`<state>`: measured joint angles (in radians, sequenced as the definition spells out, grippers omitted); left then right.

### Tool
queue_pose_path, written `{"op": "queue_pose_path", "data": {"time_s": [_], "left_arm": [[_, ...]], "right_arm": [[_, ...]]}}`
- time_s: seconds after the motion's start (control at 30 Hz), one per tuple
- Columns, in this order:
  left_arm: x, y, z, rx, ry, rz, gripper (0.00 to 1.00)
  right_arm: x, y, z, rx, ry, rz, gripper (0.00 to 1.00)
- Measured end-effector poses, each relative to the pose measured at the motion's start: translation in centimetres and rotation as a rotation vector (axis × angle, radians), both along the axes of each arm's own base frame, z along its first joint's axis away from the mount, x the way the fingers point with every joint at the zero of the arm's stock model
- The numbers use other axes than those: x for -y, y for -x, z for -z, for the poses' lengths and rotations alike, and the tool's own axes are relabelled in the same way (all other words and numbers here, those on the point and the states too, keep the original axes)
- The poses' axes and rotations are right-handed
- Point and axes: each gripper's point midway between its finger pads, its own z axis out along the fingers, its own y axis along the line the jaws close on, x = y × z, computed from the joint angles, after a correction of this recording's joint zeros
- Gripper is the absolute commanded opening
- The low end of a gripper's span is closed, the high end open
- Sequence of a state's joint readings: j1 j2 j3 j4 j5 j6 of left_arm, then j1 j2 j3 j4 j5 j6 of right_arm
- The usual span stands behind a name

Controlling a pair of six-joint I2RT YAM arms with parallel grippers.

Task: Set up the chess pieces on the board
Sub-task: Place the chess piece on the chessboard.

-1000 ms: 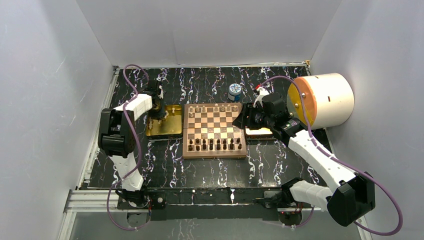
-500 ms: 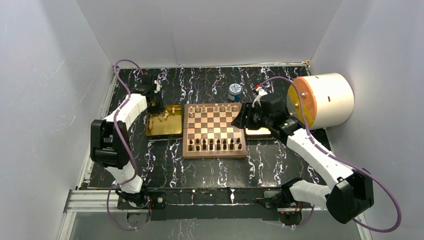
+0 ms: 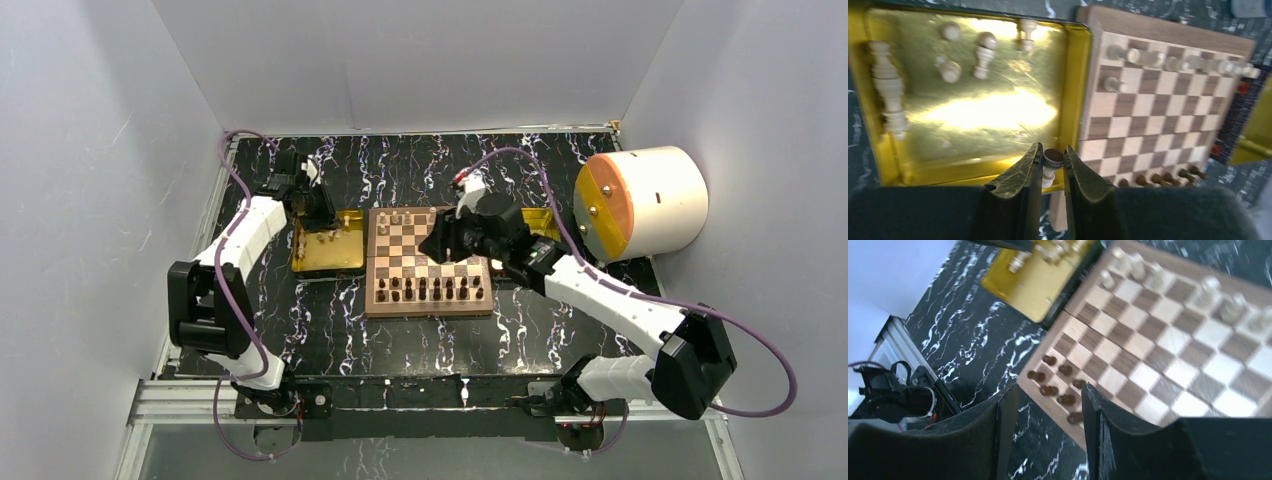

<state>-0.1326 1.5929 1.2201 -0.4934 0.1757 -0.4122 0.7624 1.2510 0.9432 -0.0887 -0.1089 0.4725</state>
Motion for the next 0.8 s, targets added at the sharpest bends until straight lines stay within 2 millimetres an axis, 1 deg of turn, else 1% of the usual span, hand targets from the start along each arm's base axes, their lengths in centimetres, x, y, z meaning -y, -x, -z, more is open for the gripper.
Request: {"op": "queue_pose_path", "data": {"time_s": [0.07, 0.17, 0.27, 0.37, 0.5, 0.6, 0.7, 0.8], "left_arm": [[1.0, 0.5, -0.6, -0.004, 0.062, 0.005, 0.07], [2.2, 1.0, -1.8, 0.004, 0.144, 0.013, 0.08], [3.2, 1.6, -3.2, 0.017, 0.214, 0.020, 0.08], [4.2, 2.3, -4.2, 0.024, 0.288, 0.020, 0.08], [5.2, 3.5, -5.0, 0.024, 0.378, 0.012, 0.08], [5.7, 4.6, -5.7, 0.023, 0.433, 0.008, 0.08], [6.3, 5.0, -6.7, 0.032, 0.482, 0.016, 0.07], [6.7, 5.0, -7.4, 0.035, 0.518, 0.021, 0.07]], "right_arm": [[-1.6, 0.3, -0.9, 0.109, -0.010, -0.063, 0.54], [-4.2, 1.2, -2.1, 0.367, -0.022, -0.195, 0.55], [-6.2, 2.2, -2.3, 0.640, 0.016, -0.318, 0.55], [-8.5, 2.4, -2.2, 0.878, 0.078, -0.413, 0.56], [-10.2, 1.7, -1.8, 1.108, 0.149, -0.480, 0.56], [-10.9, 1.5, -1.1, 1.252, 0.190, -0.524, 0.54], [-11.5, 1.4, 0.0, 1.378, 0.238, -0.555, 0.52], [-12.3, 1.5, 0.9, 1.462, 0.279, -0.580, 0.52]]}}
